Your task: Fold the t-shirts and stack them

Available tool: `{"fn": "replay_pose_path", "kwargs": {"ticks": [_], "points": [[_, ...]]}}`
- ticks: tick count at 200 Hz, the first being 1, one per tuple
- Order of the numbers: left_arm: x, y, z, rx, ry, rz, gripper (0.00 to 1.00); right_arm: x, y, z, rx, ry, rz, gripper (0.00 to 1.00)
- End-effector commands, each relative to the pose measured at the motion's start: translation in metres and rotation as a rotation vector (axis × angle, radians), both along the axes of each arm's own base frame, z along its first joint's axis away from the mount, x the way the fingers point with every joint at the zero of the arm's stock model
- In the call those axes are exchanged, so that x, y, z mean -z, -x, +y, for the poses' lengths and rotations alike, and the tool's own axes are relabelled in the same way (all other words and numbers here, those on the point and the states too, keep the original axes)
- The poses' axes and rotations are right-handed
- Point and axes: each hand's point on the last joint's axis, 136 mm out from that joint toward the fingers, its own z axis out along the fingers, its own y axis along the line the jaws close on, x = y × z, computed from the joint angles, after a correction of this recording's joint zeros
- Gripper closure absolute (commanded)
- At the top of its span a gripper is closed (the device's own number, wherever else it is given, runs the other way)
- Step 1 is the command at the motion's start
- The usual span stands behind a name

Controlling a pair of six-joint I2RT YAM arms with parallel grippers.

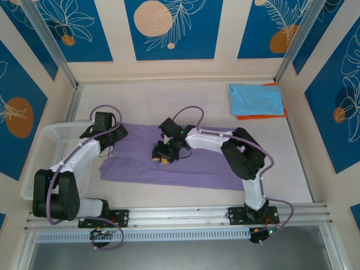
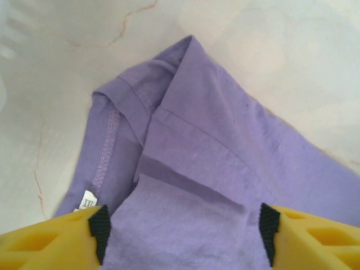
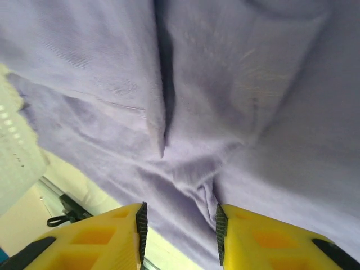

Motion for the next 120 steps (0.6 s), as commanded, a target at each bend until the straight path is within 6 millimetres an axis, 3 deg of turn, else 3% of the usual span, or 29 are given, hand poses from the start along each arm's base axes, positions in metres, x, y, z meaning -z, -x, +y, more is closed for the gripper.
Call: {"fn": "replay_pose_path", "kwargs": {"ticks": [1,35,80,95,120], "points": [[-0.010,-0.011,-0.025,0.101,-0.004,0.008,0.38,-0.034,-0.035,-0.038,0.074,-0.005,-0.128,0.62],[0.010,-0.040,-0.048,0.162,0.028,0.097,0.48,-0.032,-0.078,-0.117,0.241,0.075,-0.175,0.64],[0.062,-0.076,-0.039,0.125,-0.013,0.231,0.52,-0.004,-0.123,-0.221,0.476,0.143,-0.144,0.67],[0.077,-0.086,-0.031,0.101,-0.034,0.267,0.52,0.006,-0.131,-0.247,0.546,0.138,-0.119,0.67],[0.091,-0.096,-0.019,0.072,-0.056,0.307,0.53,0.025,-0.134,-0.272,0.630,0.078,-0.022,0.68]]}}
